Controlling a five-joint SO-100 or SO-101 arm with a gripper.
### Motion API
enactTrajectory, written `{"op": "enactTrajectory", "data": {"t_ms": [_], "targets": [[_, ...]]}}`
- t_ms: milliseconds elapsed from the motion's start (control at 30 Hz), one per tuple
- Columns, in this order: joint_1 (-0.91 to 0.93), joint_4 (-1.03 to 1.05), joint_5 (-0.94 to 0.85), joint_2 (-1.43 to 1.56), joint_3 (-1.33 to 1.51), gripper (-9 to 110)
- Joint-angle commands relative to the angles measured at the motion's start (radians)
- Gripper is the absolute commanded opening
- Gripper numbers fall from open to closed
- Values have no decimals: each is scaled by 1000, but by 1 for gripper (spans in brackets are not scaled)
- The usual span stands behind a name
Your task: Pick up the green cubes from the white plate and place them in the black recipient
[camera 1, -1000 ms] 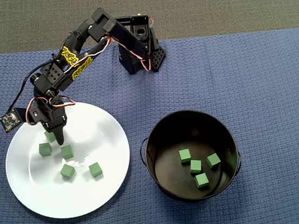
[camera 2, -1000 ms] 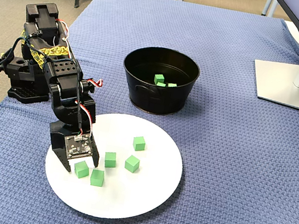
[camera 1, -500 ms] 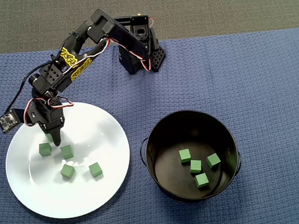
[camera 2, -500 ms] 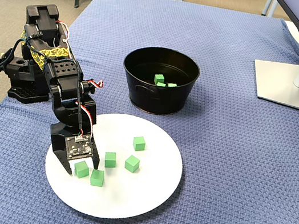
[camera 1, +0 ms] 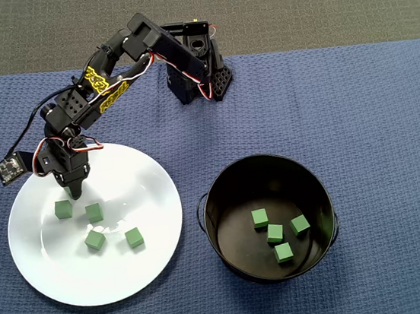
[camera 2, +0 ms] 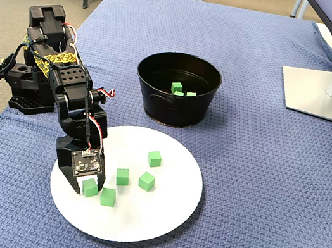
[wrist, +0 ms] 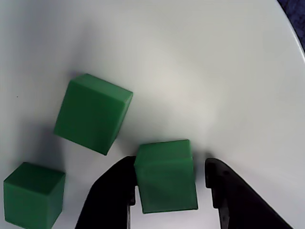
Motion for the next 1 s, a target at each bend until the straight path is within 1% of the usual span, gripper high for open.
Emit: {"op": "enactTrajectory", "data": {"t_ms": [0, 100, 300, 433, 533, 600, 733, 833, 967], "targets": [[2, -18, 17, 12, -61, 4], [2, -21, 23, 12, -61, 0], [-5, -25, 124, 91, -20, 0], [-11, -5, 278, 305, 80, 0], [-29, 71, 391, 482, 109, 0], [-63, 120, 500, 565, 91, 0], [-199, 224, 733, 703, 51, 0], [-354, 281, 922, 790, 44, 0], [-591, 337, 1134, 784, -8, 0]]}}
